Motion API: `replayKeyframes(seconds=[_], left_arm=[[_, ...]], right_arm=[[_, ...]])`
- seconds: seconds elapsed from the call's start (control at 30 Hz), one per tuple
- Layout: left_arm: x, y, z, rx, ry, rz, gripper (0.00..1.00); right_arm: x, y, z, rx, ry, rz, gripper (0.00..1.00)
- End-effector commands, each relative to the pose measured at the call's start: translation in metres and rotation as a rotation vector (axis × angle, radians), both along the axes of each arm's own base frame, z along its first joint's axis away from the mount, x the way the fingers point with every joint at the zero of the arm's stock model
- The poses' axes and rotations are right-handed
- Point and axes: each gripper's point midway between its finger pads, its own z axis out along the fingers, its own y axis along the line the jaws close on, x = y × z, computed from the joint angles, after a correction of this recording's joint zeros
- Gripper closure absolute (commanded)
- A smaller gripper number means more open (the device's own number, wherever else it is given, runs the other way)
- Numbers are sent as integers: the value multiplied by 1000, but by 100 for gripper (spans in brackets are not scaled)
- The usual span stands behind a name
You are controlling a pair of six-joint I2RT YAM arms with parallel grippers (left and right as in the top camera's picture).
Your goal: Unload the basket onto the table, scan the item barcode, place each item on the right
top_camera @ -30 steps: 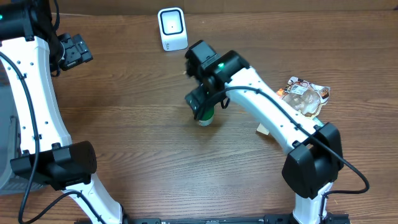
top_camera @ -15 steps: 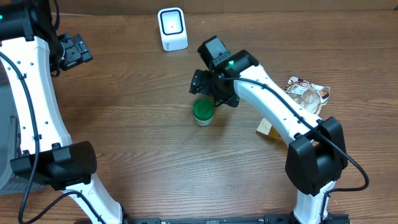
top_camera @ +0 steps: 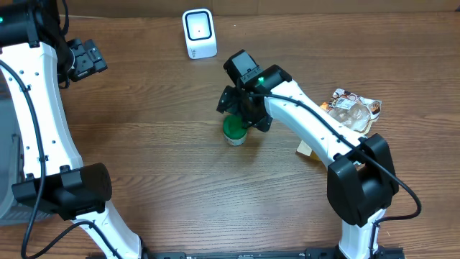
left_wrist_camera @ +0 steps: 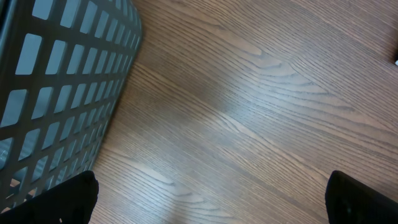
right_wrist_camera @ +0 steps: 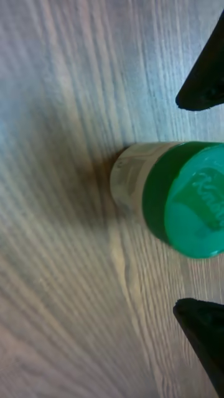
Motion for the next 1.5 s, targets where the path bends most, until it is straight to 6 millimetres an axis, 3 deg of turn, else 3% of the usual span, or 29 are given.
replayKeyframes(seconds=[0.0,0.37,0.47,0.77,0.97,1.17,1.47], left_arm=[[-5,2,20,30,-50,-15,0],[-5,2,20,30,-50,-15,0],[-5,2,20,30,-50,-15,1],[-5,2,20,30,-50,-15,1],[-5,2,20,30,-50,-15,1],[-5,2,20,30,-50,-15,0],[-5,2,20,30,-50,-16,0]], right_arm=[[-15,-3,-22,-45,49,4,9],[-20,-5,-31,-64,47,83,30],[-18,-5,-29,-81,19,232,46],[-13,7,-6,-124,-129,899,45],[-16,8,-4,-191,-216,1348,44],[-15,8,-4,-228,-275,1599,37],[-21,16,-3,-198,-353,1848,37]])
